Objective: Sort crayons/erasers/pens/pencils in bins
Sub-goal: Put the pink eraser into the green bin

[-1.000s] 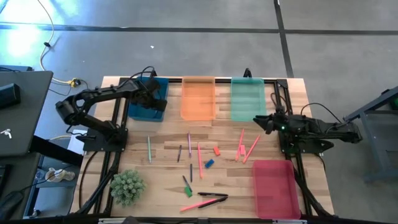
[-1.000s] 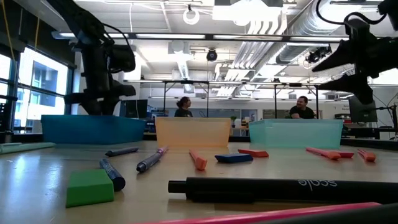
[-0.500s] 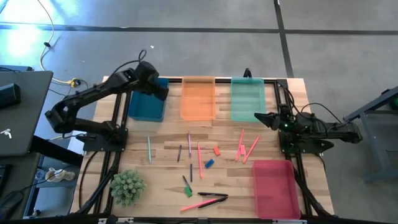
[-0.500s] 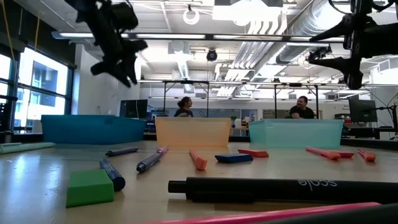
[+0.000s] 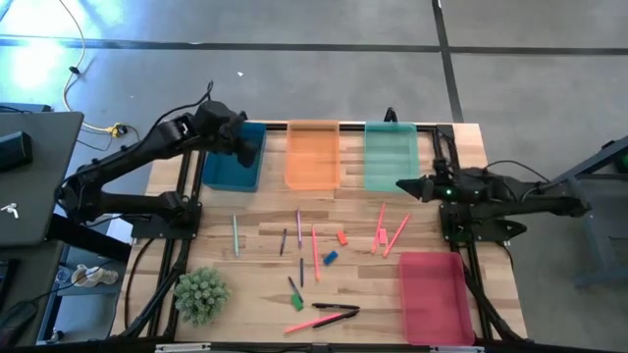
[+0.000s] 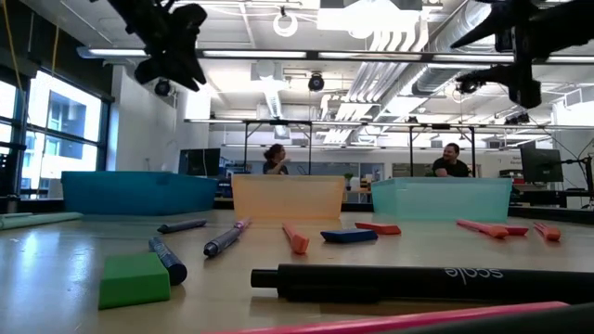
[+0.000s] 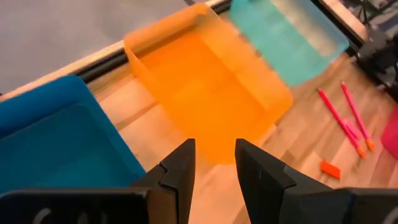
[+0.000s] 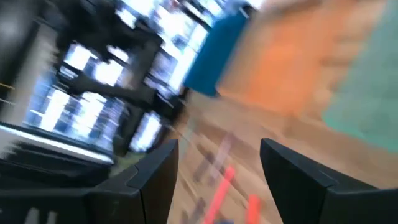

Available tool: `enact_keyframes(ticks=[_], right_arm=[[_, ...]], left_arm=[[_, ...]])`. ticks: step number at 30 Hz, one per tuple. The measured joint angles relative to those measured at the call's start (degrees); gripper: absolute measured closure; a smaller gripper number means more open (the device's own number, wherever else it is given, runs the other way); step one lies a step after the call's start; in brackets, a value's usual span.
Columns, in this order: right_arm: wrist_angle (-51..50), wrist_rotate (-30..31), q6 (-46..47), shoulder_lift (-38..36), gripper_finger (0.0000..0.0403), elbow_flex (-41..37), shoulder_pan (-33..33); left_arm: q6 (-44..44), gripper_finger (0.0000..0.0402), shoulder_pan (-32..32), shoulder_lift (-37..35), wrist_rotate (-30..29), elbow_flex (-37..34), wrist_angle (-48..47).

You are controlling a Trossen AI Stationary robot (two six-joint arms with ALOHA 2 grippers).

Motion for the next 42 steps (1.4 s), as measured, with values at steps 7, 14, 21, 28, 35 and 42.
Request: enact_keyframes(ticks=[7, 14, 21, 28, 35, 42], right_arm=[[-15.12, -7.30, 6.08, 14.97, 0.0183, 10.77, 0.03], [-19.56, -10.49, 11.73, 27.16, 0.0183, 15.75, 4.29], [-19.89, -11.47, 21.92, 36.77, 0.0183, 15.84, 11.30], [-19.66, -11.36, 29.85, 44.62, 0.0183, 15.84, 15.33], [-21.84, -10.96, 31.35, 51.44, 0.0183, 19.01, 16.21], [-24.34, -11.90, 31.42, 58.54, 0.0183, 21.61, 16.17]], left_arm=[[-4.33, 0.0300, -3.15, -2.82, -0.81, -6.70, 0.95], [-6.73, 0.0300, -5.39, -3.13, -1.53, -12.22, 4.67], [-7.12, 0.0300, -6.50, -3.05, -1.92, -13.17, 6.06], [-7.07, 0.0300, -6.51, -3.07, -2.16, -13.17, 7.25], [-6.04, 0.0300, -6.49, -3.05, -2.16, -13.17, 7.25], [-6.09, 0.0300, -6.49, -3.05, -2.14, -13.17, 7.29]])
